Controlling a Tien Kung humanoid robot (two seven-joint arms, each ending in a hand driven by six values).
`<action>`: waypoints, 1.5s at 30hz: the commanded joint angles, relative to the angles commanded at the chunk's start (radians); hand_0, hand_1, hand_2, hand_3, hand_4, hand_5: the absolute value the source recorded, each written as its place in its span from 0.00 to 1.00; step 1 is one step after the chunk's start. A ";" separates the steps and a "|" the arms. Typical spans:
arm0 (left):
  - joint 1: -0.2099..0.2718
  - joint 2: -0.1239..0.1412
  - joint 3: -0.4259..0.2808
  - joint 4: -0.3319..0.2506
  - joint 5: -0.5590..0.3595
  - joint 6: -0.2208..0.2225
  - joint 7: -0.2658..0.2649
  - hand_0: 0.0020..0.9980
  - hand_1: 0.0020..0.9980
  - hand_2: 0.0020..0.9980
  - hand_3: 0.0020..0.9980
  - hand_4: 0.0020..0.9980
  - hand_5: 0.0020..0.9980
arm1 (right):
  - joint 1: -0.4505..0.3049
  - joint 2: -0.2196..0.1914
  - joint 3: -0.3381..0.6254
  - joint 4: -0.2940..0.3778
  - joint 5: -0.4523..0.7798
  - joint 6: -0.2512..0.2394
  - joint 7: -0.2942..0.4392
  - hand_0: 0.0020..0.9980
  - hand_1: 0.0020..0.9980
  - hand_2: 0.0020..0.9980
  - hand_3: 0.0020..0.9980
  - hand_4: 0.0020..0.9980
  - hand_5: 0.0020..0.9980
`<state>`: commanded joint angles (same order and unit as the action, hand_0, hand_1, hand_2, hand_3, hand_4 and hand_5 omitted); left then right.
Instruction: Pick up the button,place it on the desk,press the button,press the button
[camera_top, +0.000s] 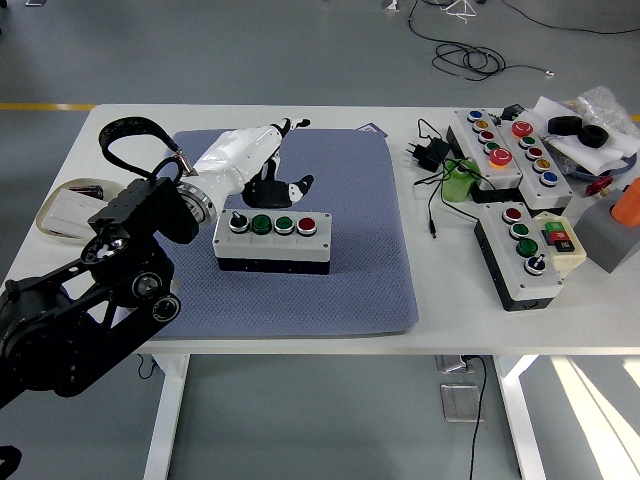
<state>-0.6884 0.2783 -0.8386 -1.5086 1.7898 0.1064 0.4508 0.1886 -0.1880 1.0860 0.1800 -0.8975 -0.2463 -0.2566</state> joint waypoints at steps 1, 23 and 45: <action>0.005 -0.003 -0.010 0.009 -0.045 0.046 -0.028 0.17 0.33 0.37 0.96 0.79 0.70 | 0.000 0.000 0.001 0.000 -0.002 0.000 0.000 0.79 0.80 0.82 0.75 0.41 0.48; 0.142 -0.008 -0.216 0.152 -0.973 0.291 -0.433 0.85 0.90 0.93 0.92 0.72 0.96 | -0.007 0.004 -0.003 0.000 -0.001 -0.002 -0.003 0.79 0.80 0.82 0.75 0.41 0.48; 0.173 -0.001 -0.229 0.177 -1.184 0.248 -0.422 0.84 0.90 0.92 0.91 0.70 0.99 | -0.020 0.005 -0.004 0.000 0.000 -0.003 -0.002 0.79 0.80 0.82 0.75 0.41 0.48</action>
<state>-0.5155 0.2770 -1.0681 -1.3320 0.6062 0.3547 0.0288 0.1688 -0.1829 1.0818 0.1800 -0.8972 -0.2496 -0.2589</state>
